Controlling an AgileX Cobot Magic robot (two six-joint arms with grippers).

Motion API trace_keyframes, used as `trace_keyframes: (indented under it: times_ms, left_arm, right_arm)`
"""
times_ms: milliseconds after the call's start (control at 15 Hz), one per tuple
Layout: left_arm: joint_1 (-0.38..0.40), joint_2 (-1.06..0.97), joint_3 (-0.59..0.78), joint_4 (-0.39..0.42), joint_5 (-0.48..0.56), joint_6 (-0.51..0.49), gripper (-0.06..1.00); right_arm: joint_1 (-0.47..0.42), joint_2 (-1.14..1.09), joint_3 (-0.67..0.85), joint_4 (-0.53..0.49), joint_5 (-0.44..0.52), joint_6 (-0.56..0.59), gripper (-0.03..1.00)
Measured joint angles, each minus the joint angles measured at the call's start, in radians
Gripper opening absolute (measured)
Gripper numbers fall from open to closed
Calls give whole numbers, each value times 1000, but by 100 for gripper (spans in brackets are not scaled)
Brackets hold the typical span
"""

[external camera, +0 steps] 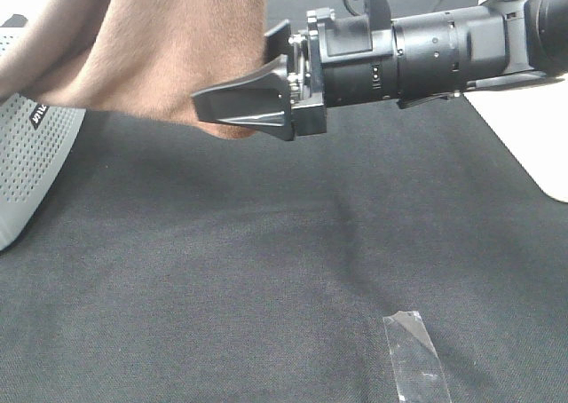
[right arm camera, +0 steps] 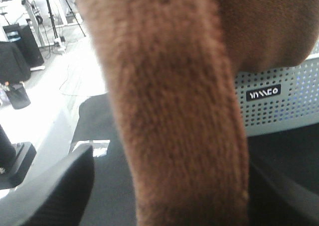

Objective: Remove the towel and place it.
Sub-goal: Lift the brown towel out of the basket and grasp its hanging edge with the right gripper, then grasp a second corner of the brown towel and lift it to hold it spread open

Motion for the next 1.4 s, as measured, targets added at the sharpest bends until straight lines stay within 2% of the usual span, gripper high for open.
trace_keyframes:
  times_ms: [67,200,267,467,667,800,933,1133,1267,1333,1400]
  left_arm:
    - [0,1,0,17,14,0,0]
    - [0,1,0,69,33,-43,0]
    - [0,1,0,69,33,-43,0]
    - [0,1,0,147,39,-112,0]
    - [0,1,0,197,103,-151,0]
    - [0,1,0,202,141,-154,0]
    - [0,1,0,202,158,-171,0]
    - [0,1,0,202,169,-202,0]
    - [0,1,0,200,201,-230,0]
    - [0,2,0,197,223,-251,0]
    - [0,4,0,197,239,-282,0]
  right_arm:
    - [-1,0,0,-19,0,11,66]
    - [-2,0,0,-61,-3,40,54]
    - [-2,0,0,-61,-3,40,54]
    - [-7,0,0,-66,-8,42,43]
    - [-9,0,0,-70,-8,43,37]
    - [-22,0,0,-72,-7,43,25]
    - [-31,0,0,-72,-8,53,3]
    - [-31,0,0,-72,-13,76,0]
    - [-31,0,0,-72,-42,133,0]
    - [-31,0,0,-72,-57,199,0]
    - [-31,0,-19,-108,-66,355,0]
